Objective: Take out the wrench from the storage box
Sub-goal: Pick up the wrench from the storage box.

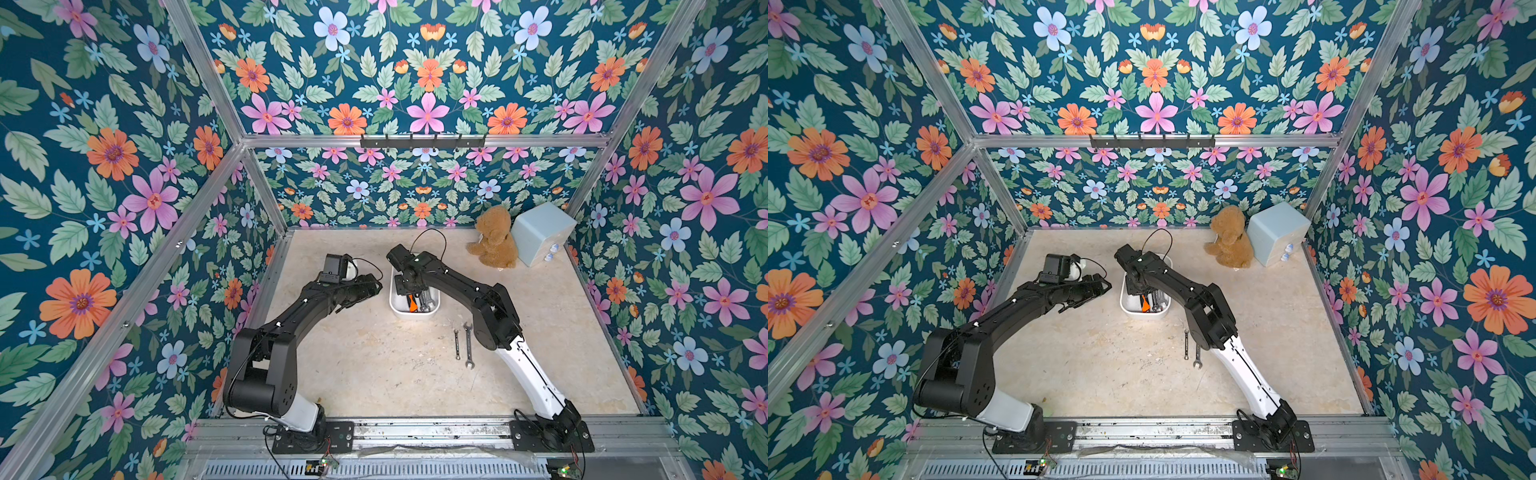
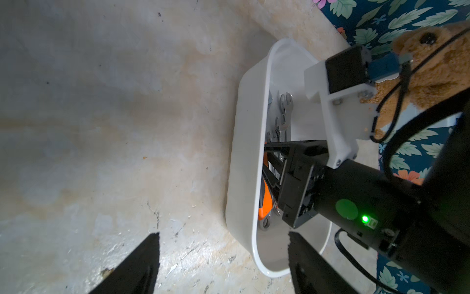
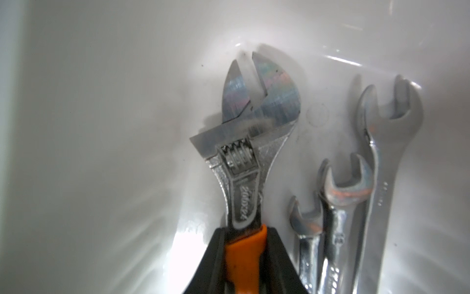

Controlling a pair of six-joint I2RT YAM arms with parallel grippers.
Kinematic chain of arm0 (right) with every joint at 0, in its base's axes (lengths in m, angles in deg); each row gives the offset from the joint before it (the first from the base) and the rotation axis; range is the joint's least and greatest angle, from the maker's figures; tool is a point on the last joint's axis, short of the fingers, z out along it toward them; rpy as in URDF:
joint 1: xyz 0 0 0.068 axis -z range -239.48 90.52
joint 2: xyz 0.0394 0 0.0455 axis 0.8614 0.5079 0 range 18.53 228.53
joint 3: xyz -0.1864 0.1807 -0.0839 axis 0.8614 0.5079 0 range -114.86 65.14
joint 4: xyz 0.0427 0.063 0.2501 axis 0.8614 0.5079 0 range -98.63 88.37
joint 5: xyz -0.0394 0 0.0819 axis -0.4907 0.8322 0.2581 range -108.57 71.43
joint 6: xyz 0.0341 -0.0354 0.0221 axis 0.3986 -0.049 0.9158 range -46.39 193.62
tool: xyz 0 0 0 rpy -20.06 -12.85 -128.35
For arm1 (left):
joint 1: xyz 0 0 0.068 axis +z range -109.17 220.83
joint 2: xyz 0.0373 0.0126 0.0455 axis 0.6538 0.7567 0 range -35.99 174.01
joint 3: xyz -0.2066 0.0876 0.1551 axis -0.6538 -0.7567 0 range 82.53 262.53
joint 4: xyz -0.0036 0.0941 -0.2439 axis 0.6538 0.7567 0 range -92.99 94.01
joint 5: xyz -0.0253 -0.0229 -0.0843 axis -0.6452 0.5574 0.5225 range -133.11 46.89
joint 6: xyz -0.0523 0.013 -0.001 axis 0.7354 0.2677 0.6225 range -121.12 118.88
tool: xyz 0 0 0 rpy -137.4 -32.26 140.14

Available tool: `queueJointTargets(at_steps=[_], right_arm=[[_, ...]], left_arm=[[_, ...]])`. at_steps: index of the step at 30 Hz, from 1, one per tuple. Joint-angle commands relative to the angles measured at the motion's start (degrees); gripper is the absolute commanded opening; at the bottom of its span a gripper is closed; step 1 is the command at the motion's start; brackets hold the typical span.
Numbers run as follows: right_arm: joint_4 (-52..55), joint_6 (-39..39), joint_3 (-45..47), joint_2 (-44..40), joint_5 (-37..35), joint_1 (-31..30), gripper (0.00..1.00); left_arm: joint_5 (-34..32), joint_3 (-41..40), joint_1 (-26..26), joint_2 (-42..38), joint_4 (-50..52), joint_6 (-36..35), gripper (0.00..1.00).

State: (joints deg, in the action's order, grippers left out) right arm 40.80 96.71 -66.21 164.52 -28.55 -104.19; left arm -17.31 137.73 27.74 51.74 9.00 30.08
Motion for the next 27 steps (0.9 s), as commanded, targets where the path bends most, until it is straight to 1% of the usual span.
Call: queueJointTargets(at_steps=[1, 6, 15, 19, 22, 27], right_arm=[[0.36, 2.11, 0.17, -1.50, 0.39, -0.04, 0.04], [-0.59, 2.48, -1.01, -3.27, 0.48, 0.05, 0.00], [1.21, 2.13, -5.87, -3.86, 0.31, 0.19, 0.00], [1.89, 1.70, -6.25, -5.77, 0.05, 0.39, 0.00], [1.32, 1.53, -3.70, -9.13, -0.39, 0.47, 0.00], [-1.71, 1.26, 4.61, -17.26, -0.74, 0.74, 0.00]], left_arm=[[0.15, -0.09, 0.17, -0.27, -0.65, 0.04, 0.82], [0.12, -0.09, 0.16, -0.18, -0.69, 0.00, 0.82], [-0.40, -0.25, 0.25, -0.48, -0.71, -0.05, 0.82], [-0.75, -0.27, 0.26, -0.80, -0.69, -0.31, 0.82], [-1.10, -0.43, 0.25, -1.14, -0.70, -0.35, 0.82], [-1.50, -0.36, 0.25, -1.41, -0.76, -0.53, 0.82]])
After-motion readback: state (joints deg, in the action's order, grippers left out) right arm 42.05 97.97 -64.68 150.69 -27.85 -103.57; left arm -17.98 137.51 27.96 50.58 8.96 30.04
